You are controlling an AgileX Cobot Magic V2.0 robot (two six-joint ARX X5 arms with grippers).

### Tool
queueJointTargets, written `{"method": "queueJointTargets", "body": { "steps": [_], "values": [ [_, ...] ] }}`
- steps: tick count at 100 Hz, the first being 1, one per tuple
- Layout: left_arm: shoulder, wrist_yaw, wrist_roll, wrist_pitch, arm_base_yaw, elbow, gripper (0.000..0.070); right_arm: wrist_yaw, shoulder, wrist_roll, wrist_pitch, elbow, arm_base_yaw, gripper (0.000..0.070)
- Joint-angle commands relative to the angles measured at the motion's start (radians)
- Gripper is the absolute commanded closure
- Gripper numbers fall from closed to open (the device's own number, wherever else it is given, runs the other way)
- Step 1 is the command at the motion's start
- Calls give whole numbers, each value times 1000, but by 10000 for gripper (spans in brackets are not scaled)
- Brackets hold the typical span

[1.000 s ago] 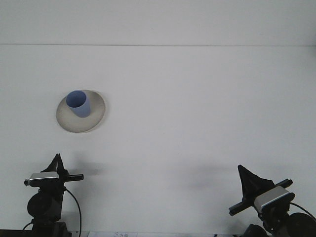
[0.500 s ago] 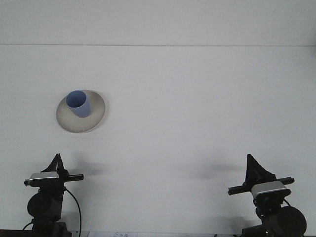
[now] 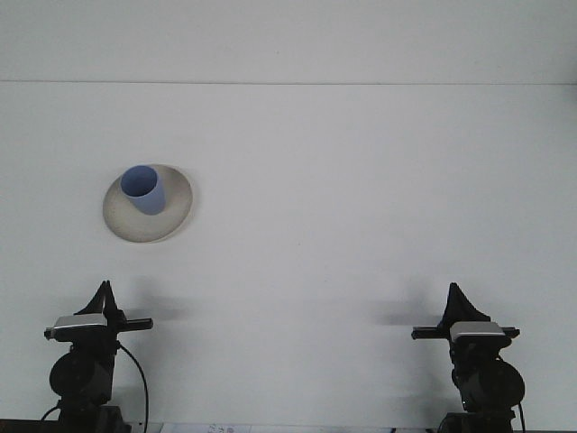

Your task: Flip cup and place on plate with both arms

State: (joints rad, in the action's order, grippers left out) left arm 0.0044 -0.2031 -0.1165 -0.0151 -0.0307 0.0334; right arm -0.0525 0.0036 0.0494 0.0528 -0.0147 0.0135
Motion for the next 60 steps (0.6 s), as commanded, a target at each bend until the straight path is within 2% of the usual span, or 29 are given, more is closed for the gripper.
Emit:
{"method": "queueJointTargets", "body": {
  "steps": [1, 60],
  "values": [
    [-2, 2, 5, -14, 0, -19, 686, 1, -2, 13, 3, 2, 1, 694],
    [-2, 2, 5, -14, 0, -19, 686, 0, -2, 10, -3, 2, 1, 694]
  ]
}}
